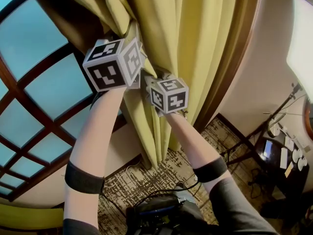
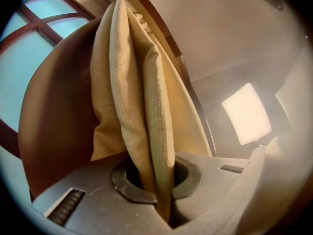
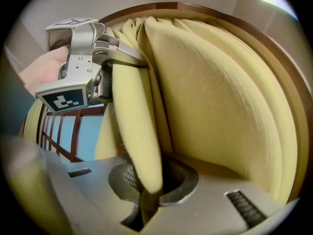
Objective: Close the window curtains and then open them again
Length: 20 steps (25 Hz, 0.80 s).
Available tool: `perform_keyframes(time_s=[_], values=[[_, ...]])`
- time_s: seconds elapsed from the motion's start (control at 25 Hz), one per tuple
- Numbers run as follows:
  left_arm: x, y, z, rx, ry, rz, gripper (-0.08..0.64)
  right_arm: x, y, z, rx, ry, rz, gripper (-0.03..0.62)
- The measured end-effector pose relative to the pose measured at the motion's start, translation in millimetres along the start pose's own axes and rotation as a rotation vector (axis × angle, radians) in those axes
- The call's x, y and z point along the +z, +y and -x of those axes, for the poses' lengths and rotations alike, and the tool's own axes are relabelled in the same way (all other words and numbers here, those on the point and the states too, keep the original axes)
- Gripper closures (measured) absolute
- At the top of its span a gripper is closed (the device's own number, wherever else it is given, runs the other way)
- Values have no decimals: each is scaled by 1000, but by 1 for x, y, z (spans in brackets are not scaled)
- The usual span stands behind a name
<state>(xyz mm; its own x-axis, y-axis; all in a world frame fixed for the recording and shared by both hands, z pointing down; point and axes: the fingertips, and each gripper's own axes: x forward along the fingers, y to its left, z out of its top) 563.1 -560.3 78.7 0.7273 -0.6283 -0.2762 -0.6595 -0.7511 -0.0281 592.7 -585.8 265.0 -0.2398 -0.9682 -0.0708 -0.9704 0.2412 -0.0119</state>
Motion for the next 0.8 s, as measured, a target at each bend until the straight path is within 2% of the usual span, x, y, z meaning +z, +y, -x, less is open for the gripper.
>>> perform_keyframes(time_s=[0.12, 0.32, 0.4, 0.52, 0.6, 0.8], values=[[-9, -22, -16, -29, 10, 4, 557, -3, -24, 13, -34, -3, -15, 563], [-2, -38, -34, -30, -6, 13, 558, 8, -50, 22, -66, -15, -12, 565], [-21, -57, -43, -75, 56, 24, 558, -8, -71, 30, -94, 23, -60, 565], [-71, -93, -58, -161, 162, 41, 557, -52, -101, 52, -159, 87, -116, 566], [-87, -109, -70, -179, 171, 48, 557, -64, -119, 63, -189, 96, -118, 565], [-83, -135, -94, -208, 146, 65, 557, -52, -154, 82, -223, 99, -62, 565]])
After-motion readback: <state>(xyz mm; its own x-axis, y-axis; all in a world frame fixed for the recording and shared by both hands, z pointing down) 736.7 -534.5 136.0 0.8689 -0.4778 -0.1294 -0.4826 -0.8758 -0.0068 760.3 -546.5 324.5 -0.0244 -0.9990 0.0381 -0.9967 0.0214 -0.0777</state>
